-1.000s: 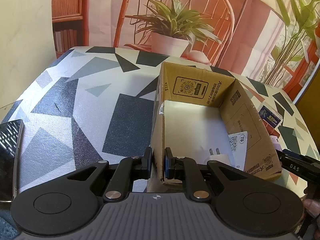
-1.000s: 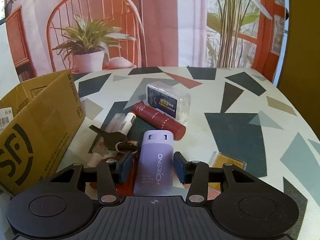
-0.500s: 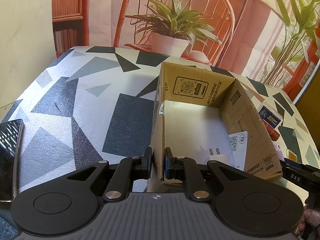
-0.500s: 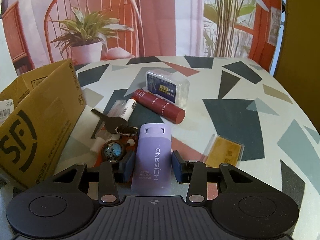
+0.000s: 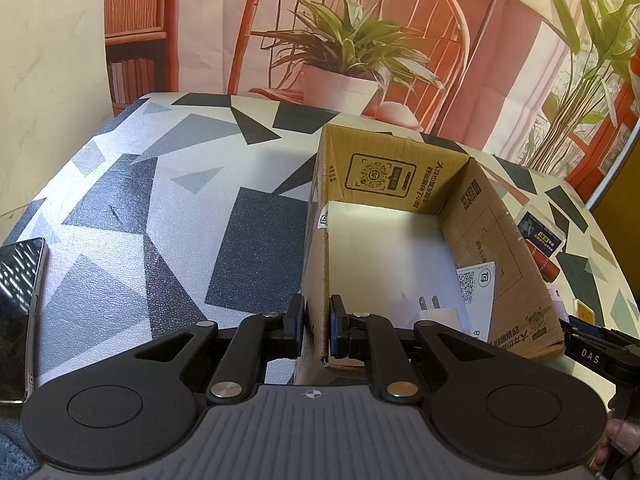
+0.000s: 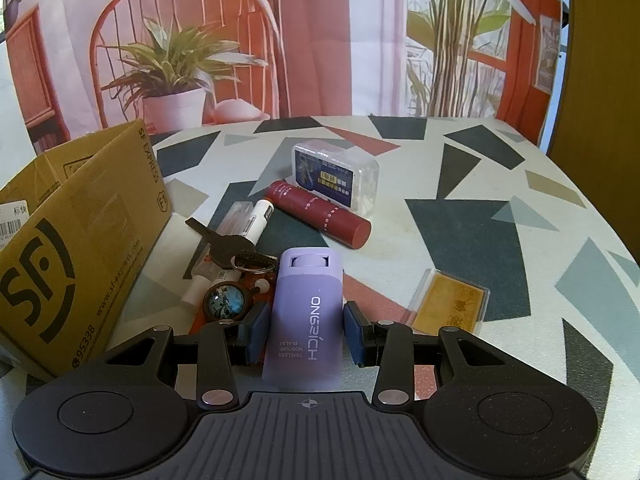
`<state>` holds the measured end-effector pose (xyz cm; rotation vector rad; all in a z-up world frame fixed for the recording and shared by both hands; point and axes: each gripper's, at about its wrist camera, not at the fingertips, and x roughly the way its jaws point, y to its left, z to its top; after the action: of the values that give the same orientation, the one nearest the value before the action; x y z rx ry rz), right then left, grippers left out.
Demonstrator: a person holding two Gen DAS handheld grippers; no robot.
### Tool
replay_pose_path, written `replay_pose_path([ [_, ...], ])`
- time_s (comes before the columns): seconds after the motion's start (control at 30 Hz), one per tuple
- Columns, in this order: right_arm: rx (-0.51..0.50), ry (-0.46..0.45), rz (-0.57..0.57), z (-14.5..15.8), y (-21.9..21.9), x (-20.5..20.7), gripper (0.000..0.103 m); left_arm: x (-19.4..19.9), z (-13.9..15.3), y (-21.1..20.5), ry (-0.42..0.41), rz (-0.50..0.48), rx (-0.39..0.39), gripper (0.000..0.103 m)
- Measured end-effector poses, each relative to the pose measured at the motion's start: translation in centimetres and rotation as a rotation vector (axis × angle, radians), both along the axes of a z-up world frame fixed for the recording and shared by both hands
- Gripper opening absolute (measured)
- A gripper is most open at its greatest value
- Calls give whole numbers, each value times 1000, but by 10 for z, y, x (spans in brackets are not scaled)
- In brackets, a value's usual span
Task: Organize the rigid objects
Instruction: 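Carry the lavender power bank into the box and release it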
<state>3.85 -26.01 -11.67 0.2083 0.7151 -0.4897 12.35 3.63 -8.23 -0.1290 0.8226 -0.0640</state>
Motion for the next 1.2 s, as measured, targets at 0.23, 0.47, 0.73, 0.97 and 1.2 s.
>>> replay_pose_path([
  [0.23,5,-2,4,0,-1,1,38,0,0,0,-1,-1,0,13],
  [0.47,6,8,7,0,-1,3,38,0,0,0,-1,0,-2,13],
  [0.73,53,6,-24,-1,-14,1,37,-1,1,1,-5,-1,-5,13],
  [0.97,127,-84,-58,19,-22,-14,37,0,0,1,-5,0,-12,13],
  [1.2,168,-201,83,66,2,-2,37,0,0,1,-3,0,-18,13],
])
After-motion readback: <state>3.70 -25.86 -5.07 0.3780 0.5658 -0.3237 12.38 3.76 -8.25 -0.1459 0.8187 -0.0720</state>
